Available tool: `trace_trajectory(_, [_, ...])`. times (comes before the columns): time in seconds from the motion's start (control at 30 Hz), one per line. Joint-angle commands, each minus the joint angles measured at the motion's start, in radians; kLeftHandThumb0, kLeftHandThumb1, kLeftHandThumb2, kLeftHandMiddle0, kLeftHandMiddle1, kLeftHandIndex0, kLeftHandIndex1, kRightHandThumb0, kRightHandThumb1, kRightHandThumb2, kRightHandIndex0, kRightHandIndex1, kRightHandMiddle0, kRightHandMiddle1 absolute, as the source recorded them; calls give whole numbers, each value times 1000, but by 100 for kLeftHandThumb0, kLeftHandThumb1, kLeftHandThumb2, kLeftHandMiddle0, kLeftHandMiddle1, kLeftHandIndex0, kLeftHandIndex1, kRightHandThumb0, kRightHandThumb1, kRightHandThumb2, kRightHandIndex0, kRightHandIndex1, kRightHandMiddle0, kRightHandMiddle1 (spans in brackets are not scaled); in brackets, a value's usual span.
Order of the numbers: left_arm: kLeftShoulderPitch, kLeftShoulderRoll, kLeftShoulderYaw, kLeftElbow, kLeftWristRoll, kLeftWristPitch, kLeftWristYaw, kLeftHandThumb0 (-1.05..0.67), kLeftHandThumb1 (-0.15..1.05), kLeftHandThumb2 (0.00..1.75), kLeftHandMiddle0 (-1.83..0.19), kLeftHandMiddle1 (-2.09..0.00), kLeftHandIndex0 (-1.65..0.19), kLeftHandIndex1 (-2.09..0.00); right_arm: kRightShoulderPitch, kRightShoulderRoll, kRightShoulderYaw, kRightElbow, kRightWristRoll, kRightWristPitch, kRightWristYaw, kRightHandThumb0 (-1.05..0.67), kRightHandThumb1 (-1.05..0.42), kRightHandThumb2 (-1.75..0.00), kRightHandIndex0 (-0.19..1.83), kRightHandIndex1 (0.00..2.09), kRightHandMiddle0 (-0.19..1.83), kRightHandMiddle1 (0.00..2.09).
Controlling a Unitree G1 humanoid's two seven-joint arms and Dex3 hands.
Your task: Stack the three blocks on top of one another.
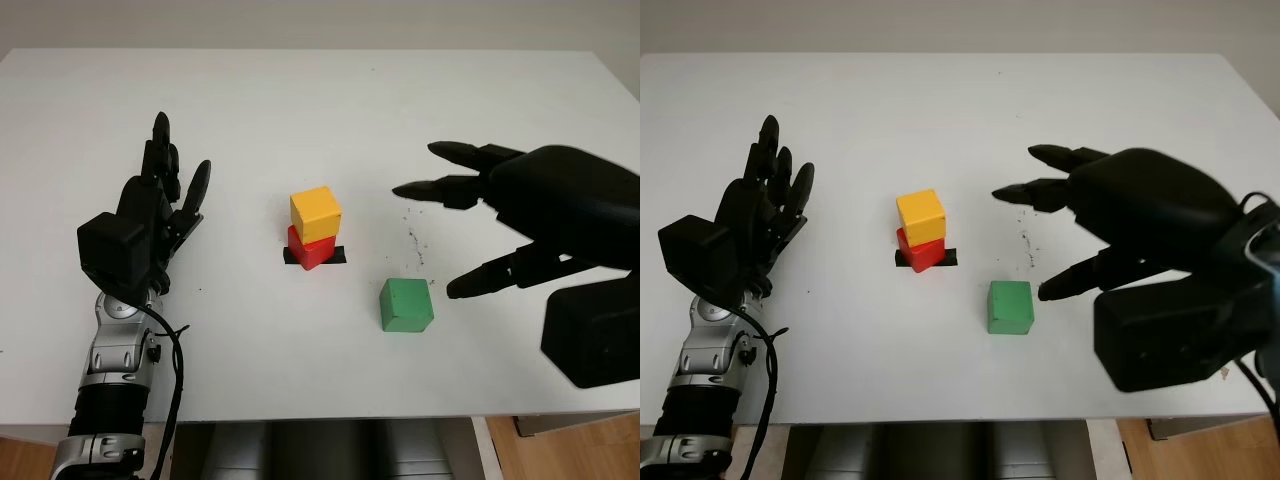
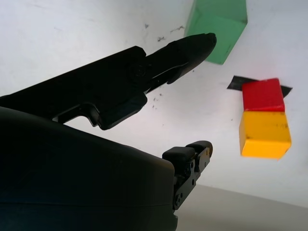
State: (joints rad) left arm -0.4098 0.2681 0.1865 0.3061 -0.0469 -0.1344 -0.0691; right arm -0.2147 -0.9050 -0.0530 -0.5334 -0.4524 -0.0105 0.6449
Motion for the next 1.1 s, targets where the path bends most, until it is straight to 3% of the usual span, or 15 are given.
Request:
trace_trajectory(0.0, [1,-1,-1,-13,0,-8,2,-60,105,41,8,-6,9,-6,32,14,15,-16,-34,-19,-20,-76,-93,-6,8,4,39,5])
trace_trajectory(0.63, [6,-1,-9,-29,15,22,7,-63,105,42,9,-5,11,-5,128,75,90,1,-173,-92,-48,-80,-96,-5,6,5,37,4])
trace_trajectory(1.07, [15,4,-10,-43,17,35,5,-63,105,42,9,-5,10,-5,133,109,125,75,-250,-108,-97,-62,-93,-5,8,6,40,6])
